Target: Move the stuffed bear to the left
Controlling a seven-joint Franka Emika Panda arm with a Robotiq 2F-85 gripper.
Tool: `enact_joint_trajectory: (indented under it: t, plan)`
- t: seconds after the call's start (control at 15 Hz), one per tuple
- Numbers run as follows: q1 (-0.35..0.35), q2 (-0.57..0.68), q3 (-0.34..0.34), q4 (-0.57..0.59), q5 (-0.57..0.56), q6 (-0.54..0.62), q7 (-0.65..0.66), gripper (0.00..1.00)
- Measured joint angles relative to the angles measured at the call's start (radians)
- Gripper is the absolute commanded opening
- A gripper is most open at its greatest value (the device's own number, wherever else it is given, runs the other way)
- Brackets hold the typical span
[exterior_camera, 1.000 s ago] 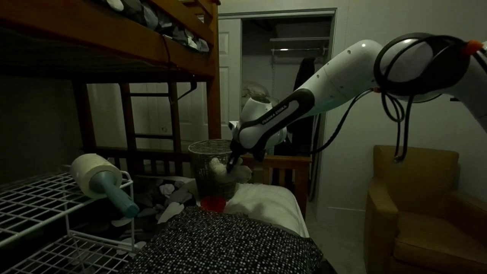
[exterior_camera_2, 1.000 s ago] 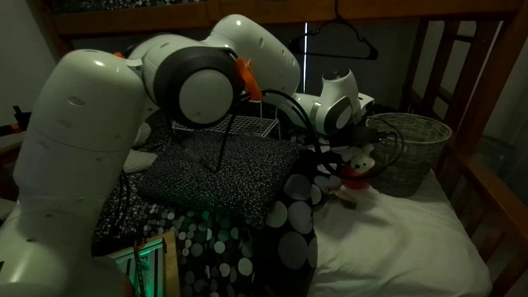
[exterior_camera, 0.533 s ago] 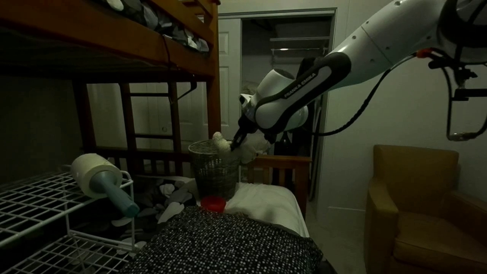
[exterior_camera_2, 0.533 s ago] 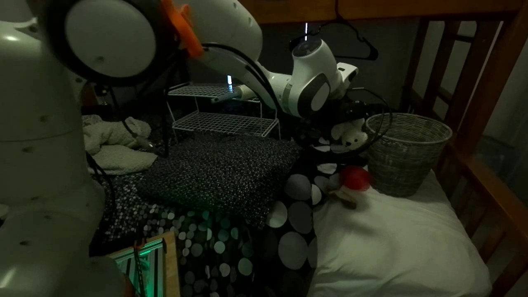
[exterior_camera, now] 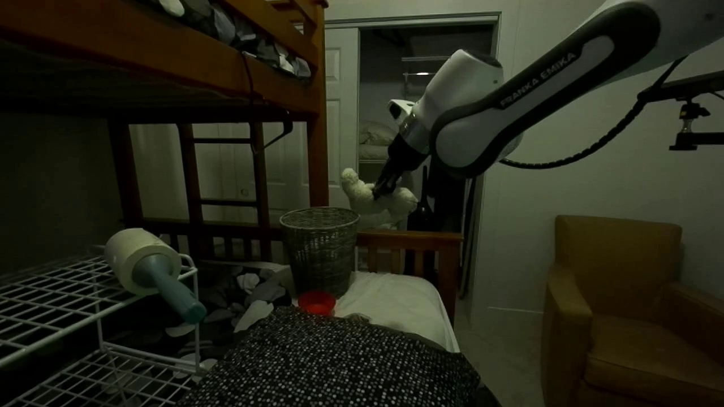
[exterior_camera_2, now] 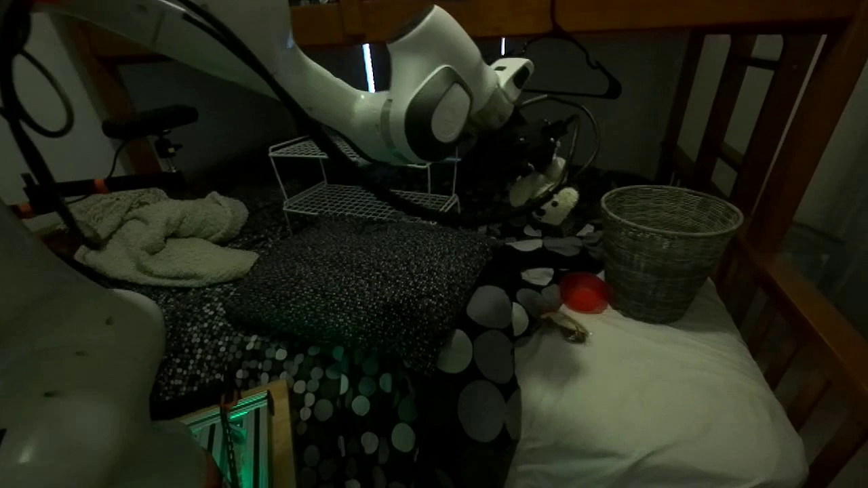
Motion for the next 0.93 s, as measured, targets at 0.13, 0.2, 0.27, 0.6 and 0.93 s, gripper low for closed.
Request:
enact_joint_trajectory:
  t: [0.13, 0.2, 0.27, 0.6, 0.93]
  plan:
    - [0.127, -0.078, -0.044, -0.073, 0.166, 0.042, -0.162, 0.03]
    - [0.205, -0.102, -0.081, -0.094, 0.244, 0.060, -0.238, 0.03]
    - [0.284, -0.118, -0.123, -0.107, 0.313, 0.079, -0.313, 0.03]
    - [0.376, -0.122, -0.176, -0.110, 0.390, 0.098, -0.403, 0.03]
    - [0.566, -0.030, -0.236, -0.016, 0.483, 0.165, -0.526, 0.03]
